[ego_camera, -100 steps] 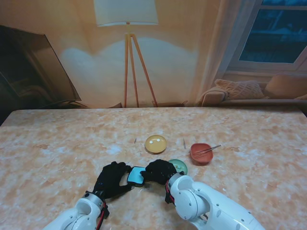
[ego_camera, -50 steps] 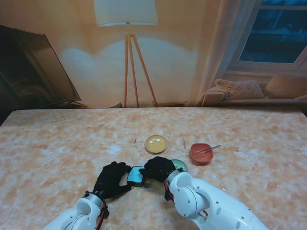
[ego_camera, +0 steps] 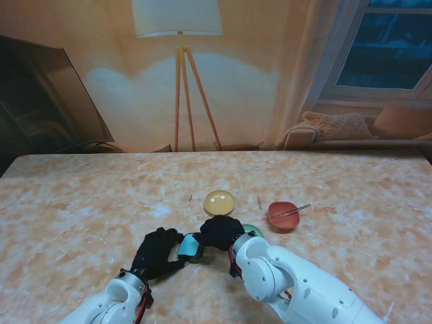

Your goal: Refill the pill box with tweezers

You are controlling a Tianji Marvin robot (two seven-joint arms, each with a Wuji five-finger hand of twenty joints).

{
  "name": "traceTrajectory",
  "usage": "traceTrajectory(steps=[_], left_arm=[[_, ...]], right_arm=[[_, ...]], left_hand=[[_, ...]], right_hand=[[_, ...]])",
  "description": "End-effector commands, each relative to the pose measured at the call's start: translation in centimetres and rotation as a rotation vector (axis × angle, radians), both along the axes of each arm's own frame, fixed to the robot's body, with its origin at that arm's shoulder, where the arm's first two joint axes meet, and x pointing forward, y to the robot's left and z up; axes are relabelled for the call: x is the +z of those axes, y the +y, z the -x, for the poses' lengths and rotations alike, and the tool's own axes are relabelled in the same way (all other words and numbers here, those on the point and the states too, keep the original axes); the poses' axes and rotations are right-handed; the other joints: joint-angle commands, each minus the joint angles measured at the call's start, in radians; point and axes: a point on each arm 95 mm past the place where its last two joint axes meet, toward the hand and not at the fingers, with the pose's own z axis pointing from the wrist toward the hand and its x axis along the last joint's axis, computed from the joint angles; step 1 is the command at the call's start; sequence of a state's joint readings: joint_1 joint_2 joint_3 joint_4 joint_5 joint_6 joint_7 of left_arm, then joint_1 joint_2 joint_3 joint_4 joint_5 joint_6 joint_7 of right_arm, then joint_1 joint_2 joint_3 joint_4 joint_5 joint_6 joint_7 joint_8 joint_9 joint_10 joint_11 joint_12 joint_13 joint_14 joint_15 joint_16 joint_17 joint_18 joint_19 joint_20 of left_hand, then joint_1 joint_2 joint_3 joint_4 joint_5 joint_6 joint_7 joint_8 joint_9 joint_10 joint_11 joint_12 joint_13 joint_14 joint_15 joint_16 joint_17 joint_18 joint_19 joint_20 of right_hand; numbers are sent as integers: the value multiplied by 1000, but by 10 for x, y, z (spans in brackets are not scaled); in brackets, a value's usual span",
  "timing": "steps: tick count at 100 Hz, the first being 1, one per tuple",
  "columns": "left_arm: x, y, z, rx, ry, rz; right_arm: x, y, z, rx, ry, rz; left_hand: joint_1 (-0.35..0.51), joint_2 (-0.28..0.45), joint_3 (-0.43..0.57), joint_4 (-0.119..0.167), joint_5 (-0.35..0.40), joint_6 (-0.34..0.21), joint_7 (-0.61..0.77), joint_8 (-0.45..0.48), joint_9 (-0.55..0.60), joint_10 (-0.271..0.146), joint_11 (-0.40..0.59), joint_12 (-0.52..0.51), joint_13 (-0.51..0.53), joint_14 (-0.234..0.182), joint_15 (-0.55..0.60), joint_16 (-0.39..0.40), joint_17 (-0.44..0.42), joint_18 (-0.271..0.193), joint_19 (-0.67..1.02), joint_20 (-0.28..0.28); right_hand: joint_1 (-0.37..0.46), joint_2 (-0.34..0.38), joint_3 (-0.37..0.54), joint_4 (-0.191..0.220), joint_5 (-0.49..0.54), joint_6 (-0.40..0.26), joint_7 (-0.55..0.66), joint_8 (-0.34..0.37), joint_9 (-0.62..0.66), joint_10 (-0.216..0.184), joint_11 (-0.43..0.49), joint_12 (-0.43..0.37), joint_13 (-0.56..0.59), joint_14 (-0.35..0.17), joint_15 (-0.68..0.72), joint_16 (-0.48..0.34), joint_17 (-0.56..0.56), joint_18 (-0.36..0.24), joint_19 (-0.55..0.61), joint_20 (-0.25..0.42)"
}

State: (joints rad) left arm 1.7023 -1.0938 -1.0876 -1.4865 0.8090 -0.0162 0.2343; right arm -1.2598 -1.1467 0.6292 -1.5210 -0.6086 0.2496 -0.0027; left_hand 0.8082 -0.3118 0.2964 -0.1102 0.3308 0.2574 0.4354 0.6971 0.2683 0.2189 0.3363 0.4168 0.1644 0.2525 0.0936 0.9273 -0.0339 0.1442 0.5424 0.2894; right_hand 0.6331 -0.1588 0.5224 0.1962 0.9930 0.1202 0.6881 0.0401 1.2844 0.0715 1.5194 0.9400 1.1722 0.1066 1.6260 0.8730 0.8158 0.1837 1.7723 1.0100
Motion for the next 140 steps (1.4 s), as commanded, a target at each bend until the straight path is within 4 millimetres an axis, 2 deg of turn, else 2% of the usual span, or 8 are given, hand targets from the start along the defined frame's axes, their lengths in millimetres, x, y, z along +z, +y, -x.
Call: traceTrajectory(steps=[1,45,87,140], left_arm=[[-27,4,18,-9,99,-32],[-28,2,18,-20,104,-35],[-29,4,19,-15,106,-40],[-31,5,22,-9,109,-44]], right_arm=[[2,4,3,15,8,1],[2,10,5,12,1,-35],[13,23,5,14,-31,-58],[8,33,5,-23,-41,-100]], left_hand=[[56,21,82,46,16,-107,48,20,16,-14,5,13,50,17,63,23,65,8,100,43],[48,16,91,44,10,-101,34,13,12,-13,2,12,49,17,63,22,64,8,98,42],[43,14,97,44,13,-93,-12,-13,10,-11,-1,10,46,19,63,22,62,10,94,40],[39,17,91,43,4,-102,-38,-19,5,-10,-9,7,38,20,61,21,58,11,89,38]], right_hand=[[-19,-18,15,37,-10,11,-40,-20,27,1,71,-9,58,29,97,-18,40,-251,189,-18],[-23,-22,19,38,-6,7,-37,-17,32,-1,73,-11,65,26,100,-21,47,-251,194,-24],[-24,-17,11,32,-11,1,-43,-14,30,-5,71,-14,62,24,99,-25,47,-253,195,-30],[-27,-11,4,26,-24,-7,-59,-10,13,-1,43,-27,33,36,74,-34,22,-241,175,-39]])
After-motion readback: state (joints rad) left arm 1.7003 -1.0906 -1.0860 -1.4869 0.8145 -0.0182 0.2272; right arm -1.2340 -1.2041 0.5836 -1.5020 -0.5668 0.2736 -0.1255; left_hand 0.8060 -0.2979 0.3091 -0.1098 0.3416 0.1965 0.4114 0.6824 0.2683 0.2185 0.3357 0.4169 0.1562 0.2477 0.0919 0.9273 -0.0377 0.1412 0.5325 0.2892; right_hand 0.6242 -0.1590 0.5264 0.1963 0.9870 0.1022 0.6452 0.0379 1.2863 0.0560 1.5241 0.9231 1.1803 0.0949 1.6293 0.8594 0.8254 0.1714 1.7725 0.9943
